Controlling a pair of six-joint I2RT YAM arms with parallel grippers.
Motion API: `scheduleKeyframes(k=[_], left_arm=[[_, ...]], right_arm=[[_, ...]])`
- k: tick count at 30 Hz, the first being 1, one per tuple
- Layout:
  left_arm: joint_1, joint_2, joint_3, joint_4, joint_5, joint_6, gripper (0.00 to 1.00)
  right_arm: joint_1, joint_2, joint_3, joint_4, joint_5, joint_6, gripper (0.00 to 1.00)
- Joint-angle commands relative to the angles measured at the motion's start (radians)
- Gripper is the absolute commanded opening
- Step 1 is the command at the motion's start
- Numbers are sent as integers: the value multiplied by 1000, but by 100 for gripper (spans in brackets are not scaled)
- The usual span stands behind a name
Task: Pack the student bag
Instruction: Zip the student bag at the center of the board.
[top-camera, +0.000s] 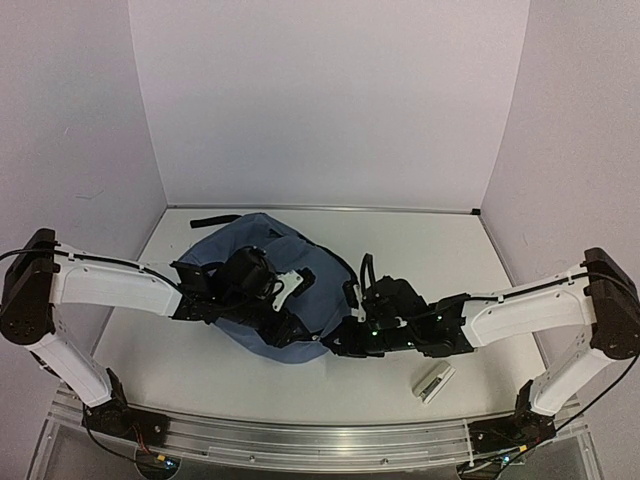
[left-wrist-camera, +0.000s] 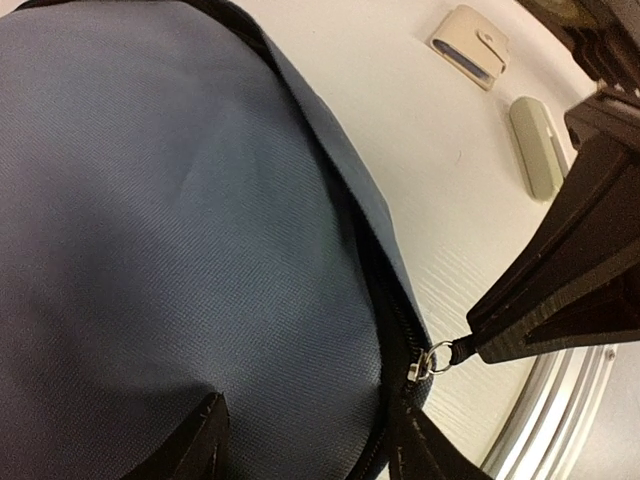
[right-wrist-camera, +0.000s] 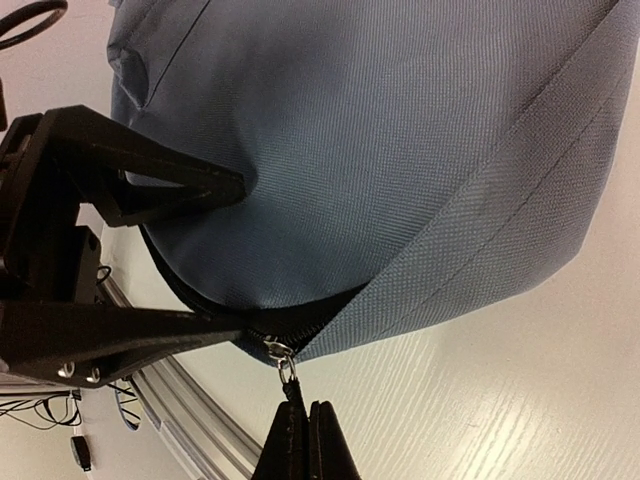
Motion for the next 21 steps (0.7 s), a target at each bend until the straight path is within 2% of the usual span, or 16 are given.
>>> scheduleKeyframes(k=[1,9,14,21], left_arm=[[-9,24,51,-29,-5,20,46],[-21,21,55,-44,0,3,21],[-28,21,51,-61,6,-22,8],[-33,-10,2,-37,7,-68,4]], right_arm=[[2,-41,-16,5,25,8,0],[3,-50,-3,-8,81,-1,0],[3,-58,57,-79,165,-45,0],[2,-49,150,-286,354,-103,0]])
